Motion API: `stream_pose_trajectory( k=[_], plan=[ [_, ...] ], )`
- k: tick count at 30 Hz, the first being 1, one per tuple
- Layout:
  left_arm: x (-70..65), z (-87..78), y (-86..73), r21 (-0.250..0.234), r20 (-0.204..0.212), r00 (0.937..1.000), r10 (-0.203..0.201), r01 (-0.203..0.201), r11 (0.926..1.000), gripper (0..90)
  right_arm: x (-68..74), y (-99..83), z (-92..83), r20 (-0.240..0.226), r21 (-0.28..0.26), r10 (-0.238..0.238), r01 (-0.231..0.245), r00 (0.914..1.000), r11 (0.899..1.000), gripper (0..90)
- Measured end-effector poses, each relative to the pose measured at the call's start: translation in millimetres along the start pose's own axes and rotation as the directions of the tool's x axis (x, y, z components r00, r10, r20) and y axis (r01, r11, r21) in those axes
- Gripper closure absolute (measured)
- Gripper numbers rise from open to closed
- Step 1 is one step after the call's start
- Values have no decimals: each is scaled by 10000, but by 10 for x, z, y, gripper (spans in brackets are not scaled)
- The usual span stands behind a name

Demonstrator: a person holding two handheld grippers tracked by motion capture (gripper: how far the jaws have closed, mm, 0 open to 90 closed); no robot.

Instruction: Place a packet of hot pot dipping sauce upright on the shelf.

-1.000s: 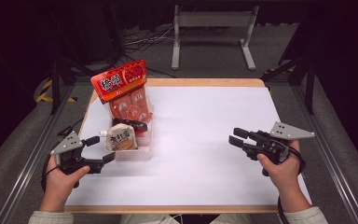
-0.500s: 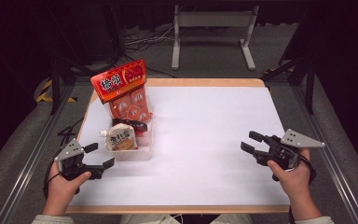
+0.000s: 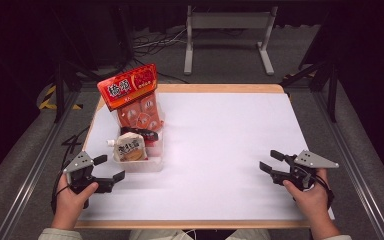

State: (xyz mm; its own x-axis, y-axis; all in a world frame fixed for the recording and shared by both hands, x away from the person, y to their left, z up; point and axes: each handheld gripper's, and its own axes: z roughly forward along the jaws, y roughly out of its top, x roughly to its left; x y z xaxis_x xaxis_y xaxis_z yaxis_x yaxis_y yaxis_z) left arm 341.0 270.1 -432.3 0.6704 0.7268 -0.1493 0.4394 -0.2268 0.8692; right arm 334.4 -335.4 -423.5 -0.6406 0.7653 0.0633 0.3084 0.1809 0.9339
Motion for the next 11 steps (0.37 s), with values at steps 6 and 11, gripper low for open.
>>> stream_pose_trajectory(
  k=[6,11],
  plan=[
    [4,1,-6,63,-33,10000,4,-4,10000,48,28,-54,57,-56,313,6,-4,10000,9995,347],
    [11,-10,-2,57,111,9999,-21,20,10000,29,41,-51,64,-77,279,10,-8,10000,9996,341]
  ],
)
